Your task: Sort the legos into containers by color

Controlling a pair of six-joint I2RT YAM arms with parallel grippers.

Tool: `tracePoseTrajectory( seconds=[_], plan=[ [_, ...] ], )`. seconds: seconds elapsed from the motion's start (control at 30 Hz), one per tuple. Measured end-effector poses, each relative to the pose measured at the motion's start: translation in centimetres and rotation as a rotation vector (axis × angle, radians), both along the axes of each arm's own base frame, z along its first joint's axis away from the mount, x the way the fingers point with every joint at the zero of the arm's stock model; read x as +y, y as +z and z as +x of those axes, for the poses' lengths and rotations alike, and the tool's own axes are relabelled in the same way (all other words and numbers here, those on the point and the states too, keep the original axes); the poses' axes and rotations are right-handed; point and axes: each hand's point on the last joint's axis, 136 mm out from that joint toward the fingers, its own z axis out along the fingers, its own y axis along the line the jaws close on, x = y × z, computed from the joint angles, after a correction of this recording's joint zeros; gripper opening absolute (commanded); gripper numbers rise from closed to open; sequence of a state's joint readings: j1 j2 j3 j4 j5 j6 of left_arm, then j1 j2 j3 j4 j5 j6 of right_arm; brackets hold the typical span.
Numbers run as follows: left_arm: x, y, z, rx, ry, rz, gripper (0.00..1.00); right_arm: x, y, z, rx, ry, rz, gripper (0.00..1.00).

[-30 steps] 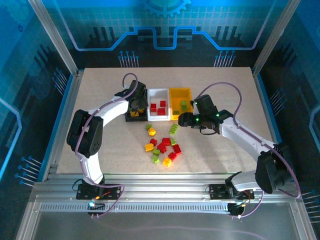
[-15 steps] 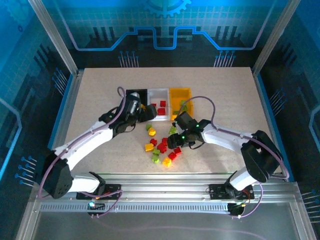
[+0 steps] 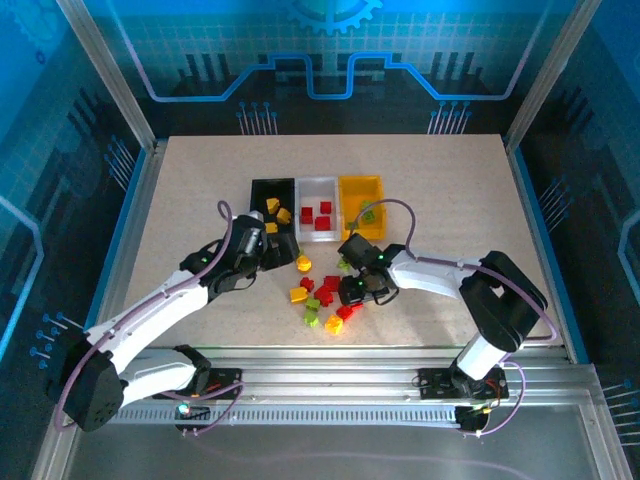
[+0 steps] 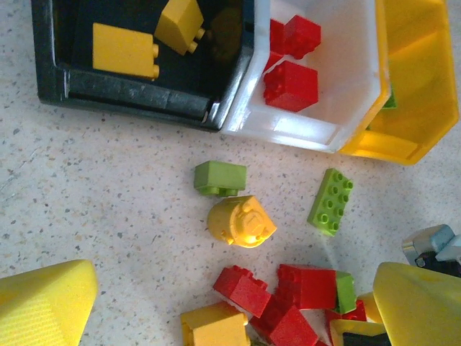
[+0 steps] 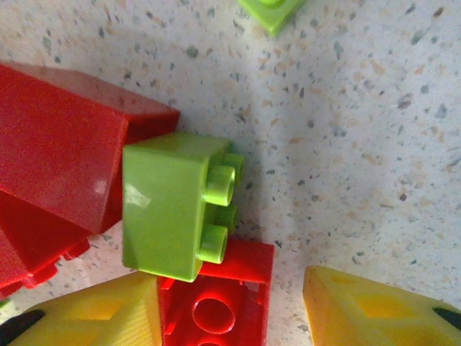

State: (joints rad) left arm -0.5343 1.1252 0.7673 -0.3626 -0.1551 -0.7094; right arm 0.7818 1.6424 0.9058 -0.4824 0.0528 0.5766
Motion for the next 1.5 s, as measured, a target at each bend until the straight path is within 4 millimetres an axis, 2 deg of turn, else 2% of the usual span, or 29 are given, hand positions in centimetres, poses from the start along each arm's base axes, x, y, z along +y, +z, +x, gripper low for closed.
tracePoseTrajectory(
  seconds=[0.13,0.27,0.37,0.47,0.57,0.67,0.73,0.8,0.87,0.97,1.1,1.2,1.27,1.4,1.5],
  plan=[
    [0.2,-0.7,-0.4,0.02,0.0,0.012,0.99,-0.3,-0.3,-0.3,0.0,0.007,-0.037,0.32],
    [0.4,-0.9,-0.6,0.03,0.001,0.019,0.99,-0.7,-0.1,-0.1,-0.014,-0.006,-0.051,0.26],
    [0.5,-1.0,-0.7,0.036,0.003,0.025,0.99,-2.1,0.5,0.0,-0.025,-0.034,-0.068,0.24],
    [0.6,-1.1,-0.8,0.039,0.003,0.027,0.99,-3.4,2.6,0.9,-0.067,-0.068,-0.046,0.24],
    [0.8,-1.3,-1.2,0.039,0.003,0.027,0.99,-3.6,6.1,2.4,-0.135,-0.076,-0.007,0.26],
    [1.2,-1.6,-1.8,0.048,0.008,0.028,0.99,-1.5,10.5,5.1,-0.224,-0.052,0.059,0.27],
    [1.4,-1.7,-2.2,0.051,0.014,0.023,0.99,1.1,13.8,7.8,-0.288,-0.032,0.121,0.27],
    [1.6,-1.6,-2.5,0.048,0.019,0.015,0.99,3.2,15.9,10.2,-0.338,-0.02,0.161,0.27],
    [1.7,-1.7,-2.7,0.047,0.02,0.012,0.99,5.3,16.8,12.8,-0.365,-0.016,0.183,0.27],
    [1.7,-2.1,-3.1,0.063,0.014,0.015,0.99,7.6,15.5,16.6,-0.365,-0.028,0.18,0.26],
    [1.6,-2.5,-3.5,0.082,0.002,0.012,0.99,8.7,11.1,20.6,-0.315,-0.056,0.127,0.28],
    [1.5,-2.7,-3.7,0.091,-0.005,0.009,0.99,8.6,8.3,22.2,-0.274,-0.076,0.09,0.33],
    [1.4,-2.7,-3.8,0.095,-0.011,0.003,0.99,8.4,7.3,22.8,-0.255,-0.091,0.077,0.41],
    [1.1,-3.1,-3.8,0.107,-0.02,-0.001,0.99,8.5,7.8,23.5,-0.255,-0.104,0.094,0.62],
    [0.9,-3.6,-4.0,0.122,-0.033,-0.005,0.99,9.0,8.6,23.8,-0.267,-0.106,0.12,0.66]
  ],
)
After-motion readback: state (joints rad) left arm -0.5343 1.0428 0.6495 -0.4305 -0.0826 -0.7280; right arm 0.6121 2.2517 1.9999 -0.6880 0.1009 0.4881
